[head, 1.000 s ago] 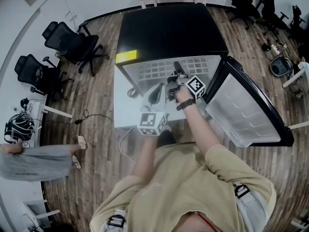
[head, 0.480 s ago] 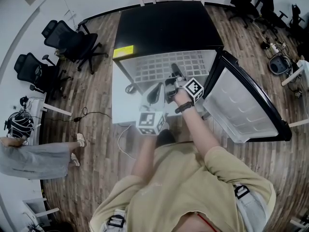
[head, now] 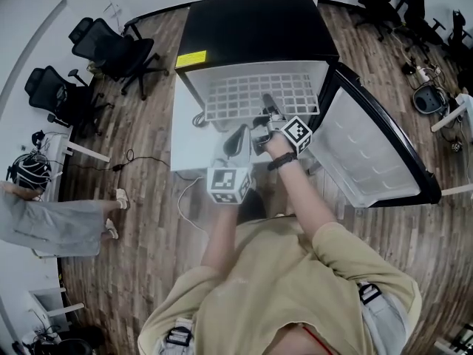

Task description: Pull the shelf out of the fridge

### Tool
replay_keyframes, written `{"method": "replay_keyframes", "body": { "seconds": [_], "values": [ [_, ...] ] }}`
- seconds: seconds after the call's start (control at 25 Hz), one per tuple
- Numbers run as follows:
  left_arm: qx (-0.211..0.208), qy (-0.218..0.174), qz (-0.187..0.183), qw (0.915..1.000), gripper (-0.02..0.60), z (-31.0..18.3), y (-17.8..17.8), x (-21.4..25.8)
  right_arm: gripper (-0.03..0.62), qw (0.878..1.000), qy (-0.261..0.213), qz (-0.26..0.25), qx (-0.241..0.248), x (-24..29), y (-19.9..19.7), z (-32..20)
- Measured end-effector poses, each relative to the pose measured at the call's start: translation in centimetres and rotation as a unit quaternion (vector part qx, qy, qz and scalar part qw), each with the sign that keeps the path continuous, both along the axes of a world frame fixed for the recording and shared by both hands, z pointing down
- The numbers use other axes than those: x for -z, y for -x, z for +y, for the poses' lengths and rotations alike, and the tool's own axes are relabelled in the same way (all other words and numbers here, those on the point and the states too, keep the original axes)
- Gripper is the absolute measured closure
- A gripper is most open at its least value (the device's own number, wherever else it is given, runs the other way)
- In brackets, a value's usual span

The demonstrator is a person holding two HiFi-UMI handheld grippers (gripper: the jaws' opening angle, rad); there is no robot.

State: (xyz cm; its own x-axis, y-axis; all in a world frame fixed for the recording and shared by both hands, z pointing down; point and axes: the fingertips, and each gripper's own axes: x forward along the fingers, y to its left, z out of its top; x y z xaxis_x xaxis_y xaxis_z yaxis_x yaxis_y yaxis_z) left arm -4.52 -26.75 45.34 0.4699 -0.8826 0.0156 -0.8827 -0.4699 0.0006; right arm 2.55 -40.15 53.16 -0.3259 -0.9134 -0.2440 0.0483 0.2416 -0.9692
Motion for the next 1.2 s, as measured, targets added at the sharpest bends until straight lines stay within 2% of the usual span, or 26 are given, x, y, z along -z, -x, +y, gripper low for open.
{"method": "replay_keyframes", "body": {
  "seconds": [0.24, 0.68, 0.92, 1.08, 1.2],
  "values": [
    [0.017, -0.012, -0.004, 0.9998, 0.583, 3.1, 0.6, 0.3, 0.563, 1.000, 0.006, 0.006, 0.006, -1.1, 0.0, 2.9],
    [-0.014, -0.010, 0.014, 0.9998, 0.583, 4.4, 2.0, 1.8, 0.565, 1.000, 0.015, 0.001, -0.021, -1.0, 0.1, 5.7],
    [-0.028, 0.004, 0.019, 0.9994, 0.583, 5.7, 3.4, 1.5, 0.566, 0.999, -0.014, -0.012, -0.036, -0.9, 0.0, 9.5],
    [-0.031, 0.011, 0.023, 0.9992, 0.583, 7.0, 4.9, 0.6, 0.566, 0.999, -0.004, 0.015, -0.039, -2.7, -0.1, 12.6],
    [-0.034, 0.013, 0.029, 0.9989, 0.583, 7.8, 5.4, 0.4, 0.566, 0.997, -0.006, 0.065, -0.042, -3.0, -0.6, 14.5]
  ]
}}
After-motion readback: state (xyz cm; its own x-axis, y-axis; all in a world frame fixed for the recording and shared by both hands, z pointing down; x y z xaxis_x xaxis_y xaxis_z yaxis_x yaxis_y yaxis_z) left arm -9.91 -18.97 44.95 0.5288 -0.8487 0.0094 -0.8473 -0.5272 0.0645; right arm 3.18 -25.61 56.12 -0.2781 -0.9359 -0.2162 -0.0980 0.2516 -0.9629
